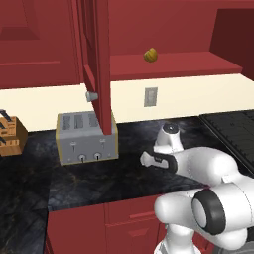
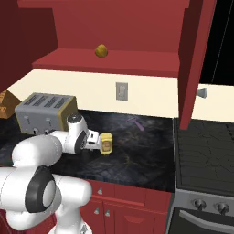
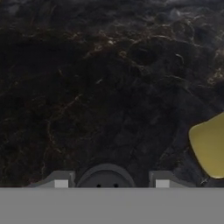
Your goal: Pick the mustard and shaker from the counter and place them in the cabinet.
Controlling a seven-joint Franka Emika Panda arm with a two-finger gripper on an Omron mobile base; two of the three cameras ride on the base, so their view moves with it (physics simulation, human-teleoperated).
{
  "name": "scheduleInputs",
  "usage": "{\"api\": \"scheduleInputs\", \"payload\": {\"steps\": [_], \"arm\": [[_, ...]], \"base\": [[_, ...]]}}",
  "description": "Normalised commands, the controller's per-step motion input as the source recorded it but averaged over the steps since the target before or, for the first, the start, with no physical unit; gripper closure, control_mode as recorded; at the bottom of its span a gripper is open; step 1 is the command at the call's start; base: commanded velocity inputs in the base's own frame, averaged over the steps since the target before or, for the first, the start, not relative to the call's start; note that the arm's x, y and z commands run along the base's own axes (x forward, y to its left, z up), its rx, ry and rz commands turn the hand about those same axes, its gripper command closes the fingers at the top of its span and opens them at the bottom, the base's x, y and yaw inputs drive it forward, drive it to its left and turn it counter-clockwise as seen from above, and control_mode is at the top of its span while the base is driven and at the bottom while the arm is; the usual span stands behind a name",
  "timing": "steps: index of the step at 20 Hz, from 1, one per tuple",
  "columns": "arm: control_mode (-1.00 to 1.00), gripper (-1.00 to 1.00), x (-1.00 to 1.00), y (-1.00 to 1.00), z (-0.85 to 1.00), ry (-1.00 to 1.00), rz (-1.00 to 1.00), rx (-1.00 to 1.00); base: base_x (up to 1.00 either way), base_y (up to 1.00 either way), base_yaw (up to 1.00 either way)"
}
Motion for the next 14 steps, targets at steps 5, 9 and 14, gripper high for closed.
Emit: {"api": "scheduleInputs", "payload": {"steps": [5, 9, 14], "arm": [[-1.00, 1.00, -0.27, -0.15, 0.06, -0.04, 0.00, 0.04], [-1.00, 1.00, -0.47, -0.05, 0.32, -0.10, 0.00, 0.04], [-1.00, 1.00, -0.45, 0.00, 0.71, -0.18, 0.00, 0.01]], "base": [[0.00, 0.00, 0.00], [0.00, 0.00, 0.00], [0.00, 0.00, 0.00]]}}
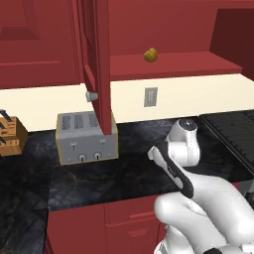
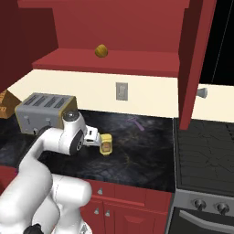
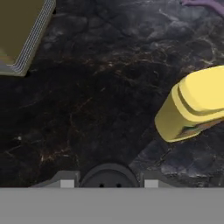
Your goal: Pick the mustard and shaker from the counter and place them in the cabinet.
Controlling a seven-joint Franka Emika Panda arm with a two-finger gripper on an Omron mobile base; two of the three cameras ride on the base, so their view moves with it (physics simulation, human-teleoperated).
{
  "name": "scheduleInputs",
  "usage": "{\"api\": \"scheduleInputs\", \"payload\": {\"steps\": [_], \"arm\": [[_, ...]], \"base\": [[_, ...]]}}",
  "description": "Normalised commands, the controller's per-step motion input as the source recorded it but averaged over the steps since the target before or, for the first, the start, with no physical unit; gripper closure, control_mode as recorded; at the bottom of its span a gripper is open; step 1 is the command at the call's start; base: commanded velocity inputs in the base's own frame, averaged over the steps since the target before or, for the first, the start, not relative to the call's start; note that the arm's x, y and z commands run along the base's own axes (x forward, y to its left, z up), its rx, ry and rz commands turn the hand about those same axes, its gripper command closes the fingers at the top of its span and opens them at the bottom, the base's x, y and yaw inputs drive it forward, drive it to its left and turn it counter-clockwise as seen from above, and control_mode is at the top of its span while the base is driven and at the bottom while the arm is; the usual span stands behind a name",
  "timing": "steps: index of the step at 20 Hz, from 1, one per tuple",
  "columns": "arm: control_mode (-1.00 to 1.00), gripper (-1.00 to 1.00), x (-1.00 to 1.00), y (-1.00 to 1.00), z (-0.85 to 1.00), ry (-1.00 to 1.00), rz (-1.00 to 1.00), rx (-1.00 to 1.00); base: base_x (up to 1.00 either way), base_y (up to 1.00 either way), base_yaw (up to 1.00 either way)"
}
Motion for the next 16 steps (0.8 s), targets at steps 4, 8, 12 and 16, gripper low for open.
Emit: {"api": "scheduleInputs", "payload": {"steps": [4, 8, 12, 16], "arm": [[-1.00, 1.00, -0.43, 0.00, 0.91, -0.20, 0.00, 0.00], [-1.00, 1.00, -0.33, 0.00, 0.94, -0.12, 0.00, 0.00], [-1.00, 1.00, -0.32, -0.02, 1.00, 0.00, -0.02, 0.01], [-1.00, 1.00, -0.15, -0.09, 1.00, 0.00, -0.06, 0.01]], "base": [[0.00, 0.00, 0.00], [0.00, 0.00, 0.00], [0.00, 0.00, 0.00], [0.00, 0.00, 0.00]]}}
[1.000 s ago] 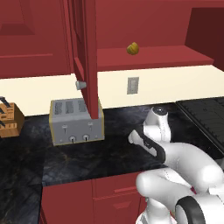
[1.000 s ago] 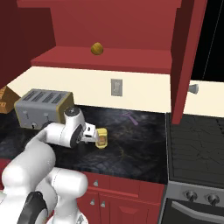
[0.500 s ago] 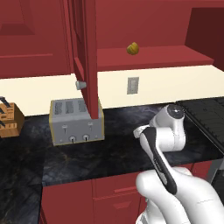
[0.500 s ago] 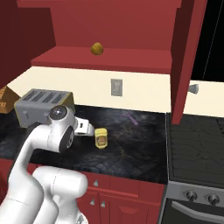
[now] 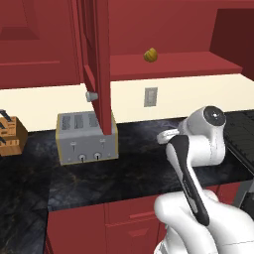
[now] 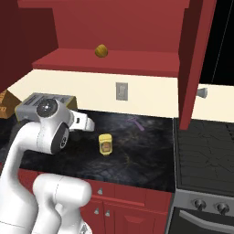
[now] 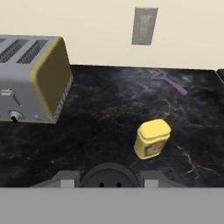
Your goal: Pick the mustard and shaker from the counter and place them in the cabinet.
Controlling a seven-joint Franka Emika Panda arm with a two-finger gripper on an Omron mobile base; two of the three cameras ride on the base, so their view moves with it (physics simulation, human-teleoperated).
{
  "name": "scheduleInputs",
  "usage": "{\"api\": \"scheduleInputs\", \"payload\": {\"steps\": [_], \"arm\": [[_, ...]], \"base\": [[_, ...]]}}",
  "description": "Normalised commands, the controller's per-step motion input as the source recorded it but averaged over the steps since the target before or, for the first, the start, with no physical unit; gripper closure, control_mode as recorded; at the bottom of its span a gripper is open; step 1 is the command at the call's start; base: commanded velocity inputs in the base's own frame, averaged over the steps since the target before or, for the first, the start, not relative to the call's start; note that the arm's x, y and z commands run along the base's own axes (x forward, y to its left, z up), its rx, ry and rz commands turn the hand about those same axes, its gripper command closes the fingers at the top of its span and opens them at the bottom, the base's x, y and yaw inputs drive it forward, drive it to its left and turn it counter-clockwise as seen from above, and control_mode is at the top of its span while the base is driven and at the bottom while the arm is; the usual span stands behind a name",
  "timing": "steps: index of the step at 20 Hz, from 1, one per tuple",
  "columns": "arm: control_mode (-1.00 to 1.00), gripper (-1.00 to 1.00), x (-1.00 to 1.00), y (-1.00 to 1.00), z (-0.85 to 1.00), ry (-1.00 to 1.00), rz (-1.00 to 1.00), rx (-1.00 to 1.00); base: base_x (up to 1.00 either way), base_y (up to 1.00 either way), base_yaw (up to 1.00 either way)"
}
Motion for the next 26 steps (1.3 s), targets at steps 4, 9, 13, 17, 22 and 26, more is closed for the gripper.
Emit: {"api": "scheduleInputs", "payload": {"steps": [4, 9, 13, 17, 22, 26], "arm": [[-1.00, 1.00, -0.08, -0.02, 1.00, 0.04, -0.08, 0.00], [-1.00, 1.00, -0.07, -0.12, 0.95, 0.02, -0.06, 0.00], [-1.00, 1.00, -0.01, -0.18, 0.80, 0.00, -0.01, 0.01], [-1.00, 1.00, 0.00, -0.08, 0.55, -0.01, 0.00, 0.02], [-1.00, 1.00, 0.02, -0.01, 0.19, -0.12, 0.00, 0.00], [-1.00, 1.00, 0.24, 0.00, 0.36, -0.15, 0.00, 0.01]], "base": [[0.00, 0.00, 0.00], [0.00, 0.00, 0.00], [0.00, 0.00, 0.00], [0.00, 0.00, 0.00], [0.00, 0.00, 0.00], [0.00, 0.00, 0.00]]}}
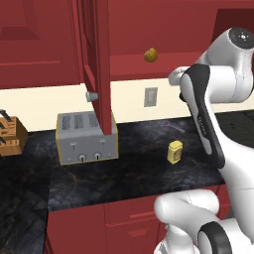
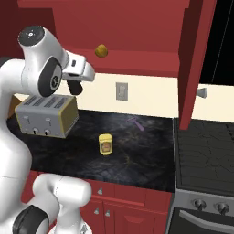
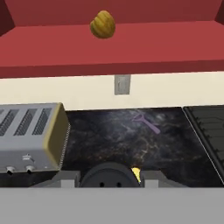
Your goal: Pick the mustard and shaker from the counter and place them in the cabinet.
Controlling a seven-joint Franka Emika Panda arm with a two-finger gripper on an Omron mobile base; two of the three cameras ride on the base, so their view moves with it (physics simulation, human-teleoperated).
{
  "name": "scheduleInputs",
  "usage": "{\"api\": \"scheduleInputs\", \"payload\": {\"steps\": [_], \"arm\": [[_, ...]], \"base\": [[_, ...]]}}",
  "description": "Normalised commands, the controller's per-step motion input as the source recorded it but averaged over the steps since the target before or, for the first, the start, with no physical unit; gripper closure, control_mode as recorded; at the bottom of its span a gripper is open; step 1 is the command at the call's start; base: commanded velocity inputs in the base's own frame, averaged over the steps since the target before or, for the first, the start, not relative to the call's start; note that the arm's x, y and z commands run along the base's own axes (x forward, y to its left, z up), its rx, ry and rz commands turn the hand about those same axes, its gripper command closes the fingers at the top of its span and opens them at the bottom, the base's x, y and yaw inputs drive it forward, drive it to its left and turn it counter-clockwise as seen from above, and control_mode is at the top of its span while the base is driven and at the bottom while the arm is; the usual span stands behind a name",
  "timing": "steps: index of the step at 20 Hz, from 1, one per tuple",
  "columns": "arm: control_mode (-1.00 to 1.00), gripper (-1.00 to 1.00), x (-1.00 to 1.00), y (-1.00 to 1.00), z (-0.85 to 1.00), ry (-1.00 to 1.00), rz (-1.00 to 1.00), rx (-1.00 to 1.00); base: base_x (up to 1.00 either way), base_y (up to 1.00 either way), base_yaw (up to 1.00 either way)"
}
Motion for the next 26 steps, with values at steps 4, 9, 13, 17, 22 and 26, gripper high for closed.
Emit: {"api": "scheduleInputs", "payload": {"steps": [4, 9, 13, 17, 22, 26], "arm": [[-1.00, 1.00, 0.28, 0.00, 0.39, -0.12, 0.00, 0.01], [-1.00, 1.00, 0.19, 0.00, 0.42, -0.09, 0.00, 0.01], [-1.00, 1.00, 0.06, 0.01, 0.30, -0.18, 0.00, 0.01], [-1.00, 1.00, 0.25, 0.07, 0.14, -0.12, 0.00, 0.00], [-1.00, 1.00, 0.47, 0.13, 0.06, -0.05, 0.00, 0.00], [-1.00, 1.00, 0.32, 0.14, 0.03, -0.01, 0.00, 0.00]], "base": [[0.00, 0.00, 0.00], [0.00, 0.00, 0.00], [0.00, 0.00, 0.00], [0.00, 0.00, 0.00], [0.00, 0.00, 0.00], [0.00, 0.00, 0.00]]}}
